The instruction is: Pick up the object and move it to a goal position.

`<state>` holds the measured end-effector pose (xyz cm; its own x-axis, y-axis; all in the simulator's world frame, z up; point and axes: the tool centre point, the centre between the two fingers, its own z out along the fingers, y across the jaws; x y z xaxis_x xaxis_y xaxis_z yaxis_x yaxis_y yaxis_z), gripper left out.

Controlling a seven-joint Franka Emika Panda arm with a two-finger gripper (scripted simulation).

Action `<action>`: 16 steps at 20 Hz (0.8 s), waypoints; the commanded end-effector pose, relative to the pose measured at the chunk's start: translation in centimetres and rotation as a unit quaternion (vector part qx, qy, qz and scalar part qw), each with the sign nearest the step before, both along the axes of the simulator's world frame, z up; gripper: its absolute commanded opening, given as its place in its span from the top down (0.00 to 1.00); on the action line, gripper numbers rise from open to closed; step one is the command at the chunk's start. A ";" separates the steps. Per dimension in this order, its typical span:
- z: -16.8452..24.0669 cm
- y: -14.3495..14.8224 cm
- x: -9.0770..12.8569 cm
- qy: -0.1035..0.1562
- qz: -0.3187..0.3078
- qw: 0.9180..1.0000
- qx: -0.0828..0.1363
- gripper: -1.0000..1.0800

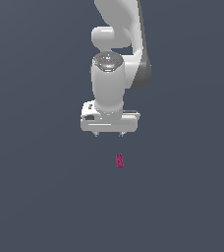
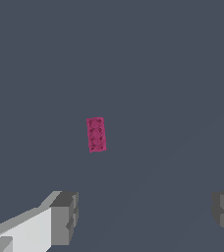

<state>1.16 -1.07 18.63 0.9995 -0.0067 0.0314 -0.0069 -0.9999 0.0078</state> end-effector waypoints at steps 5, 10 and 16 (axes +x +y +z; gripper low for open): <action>-0.3 0.1 -0.3 0.006 0.004 1.000 0.001 0.04; -0.9 0.2 -1.0 0.020 0.011 1.000 0.003 0.04; -1.1 0.3 -0.8 0.019 0.012 1.000 0.003 0.04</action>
<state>0.26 -0.87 17.70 0.9999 0.0155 -0.0059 0.0155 -0.9999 0.0019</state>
